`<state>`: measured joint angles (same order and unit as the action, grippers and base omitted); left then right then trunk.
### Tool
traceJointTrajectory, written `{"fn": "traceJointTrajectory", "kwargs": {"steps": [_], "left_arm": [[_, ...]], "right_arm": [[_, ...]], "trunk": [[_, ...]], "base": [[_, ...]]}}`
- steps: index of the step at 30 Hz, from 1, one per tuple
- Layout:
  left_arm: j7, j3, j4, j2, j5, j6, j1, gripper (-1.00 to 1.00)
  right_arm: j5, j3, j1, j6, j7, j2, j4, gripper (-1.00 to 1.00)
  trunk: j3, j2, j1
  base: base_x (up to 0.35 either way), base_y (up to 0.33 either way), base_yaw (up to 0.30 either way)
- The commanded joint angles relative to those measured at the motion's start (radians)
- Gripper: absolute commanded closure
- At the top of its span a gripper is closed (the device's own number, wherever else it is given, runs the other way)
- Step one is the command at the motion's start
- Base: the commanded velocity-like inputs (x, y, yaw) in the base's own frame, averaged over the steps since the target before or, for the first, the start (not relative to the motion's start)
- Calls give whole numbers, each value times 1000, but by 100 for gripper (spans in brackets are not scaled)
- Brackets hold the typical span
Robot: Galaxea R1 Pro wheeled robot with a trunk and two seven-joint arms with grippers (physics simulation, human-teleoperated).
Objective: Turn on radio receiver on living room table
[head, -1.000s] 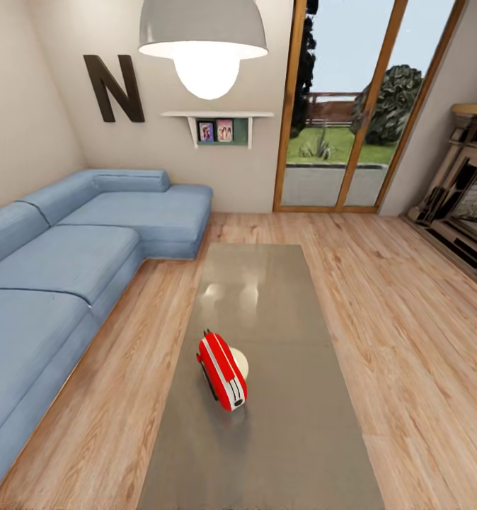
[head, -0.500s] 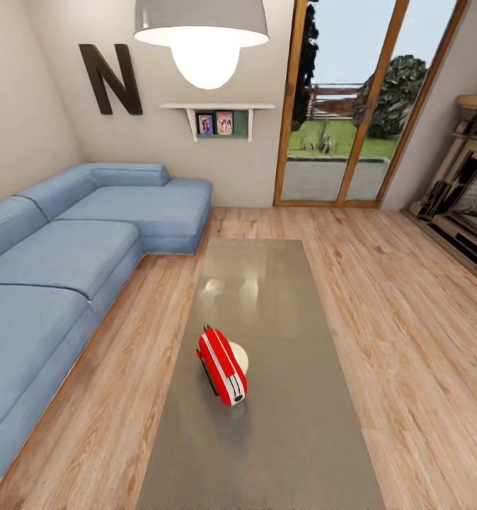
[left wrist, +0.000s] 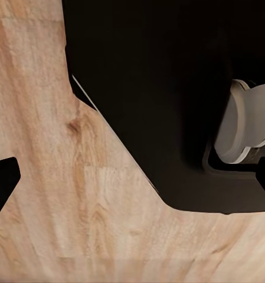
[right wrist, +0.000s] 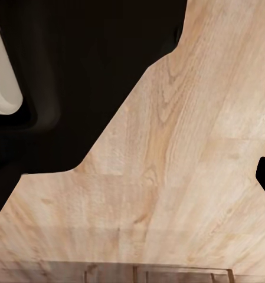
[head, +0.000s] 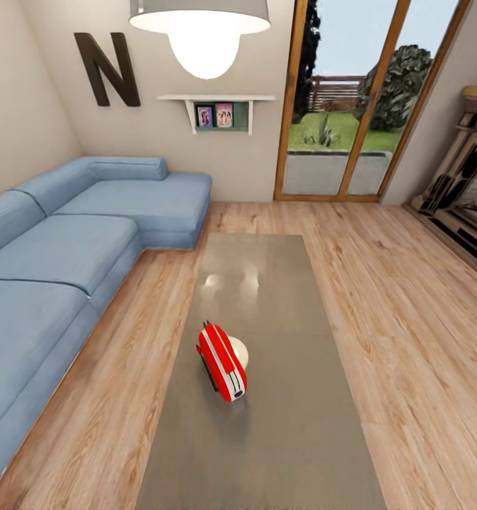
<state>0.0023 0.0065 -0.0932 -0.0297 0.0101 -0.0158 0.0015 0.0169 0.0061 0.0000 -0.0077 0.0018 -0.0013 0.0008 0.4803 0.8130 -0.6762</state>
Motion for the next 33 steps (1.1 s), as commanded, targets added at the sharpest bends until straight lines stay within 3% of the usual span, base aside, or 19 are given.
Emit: {"fn": "traceJointTrajectory", "kwargs": {"steps": [1,8,12,15,18,21,22,24,33], "left_arm": [[0,0,0,0,0,0,0,-100],[-1,-1,-39,5,-1,-1,0,-100],[0,0,-143,8,-2,-1,0,-100],[0,0,-277,7,-3,4,0,-100],[-5,0,-358,9,-2,12,0,-100],[-10,0,-439,12,-1,35,0,-100],[-12,0,-513,13,0,78,0,-100],[-13,0,-561,14,0,109,0,-100],[-15,0,-713,15,-1,195,-1,-100]], "right_arm": [[0,0,0,0,0,0,0,-100],[0,-3,0,1,2,2,-1,-100],[0,4,0,2,2,-1,-24,-100],[0,16,0,10,-5,-6,-140,-100],[0,17,0,11,-6,-8,-191,-100],[0,18,0,12,-3,-10,-249,-100],[1,19,0,15,-1,-11,-313,-100],[4,20,-1,26,-1,-12,-359,-100],[111,19,-23,140,0,-13,-576,-100]], "trunk": [[2,0,0],[11,0,0],[13,0,0],[16,0,0],[20,0,0],[24,0,0],[26,0,0],[29,0,0],[43,0,0]], "base": [[0,0,0],[0,0,0],[0,0,0],[0,0,0],[0,0,0],[0,0,0],[0,0,0],[0,0,0],[0,0,0]]}}
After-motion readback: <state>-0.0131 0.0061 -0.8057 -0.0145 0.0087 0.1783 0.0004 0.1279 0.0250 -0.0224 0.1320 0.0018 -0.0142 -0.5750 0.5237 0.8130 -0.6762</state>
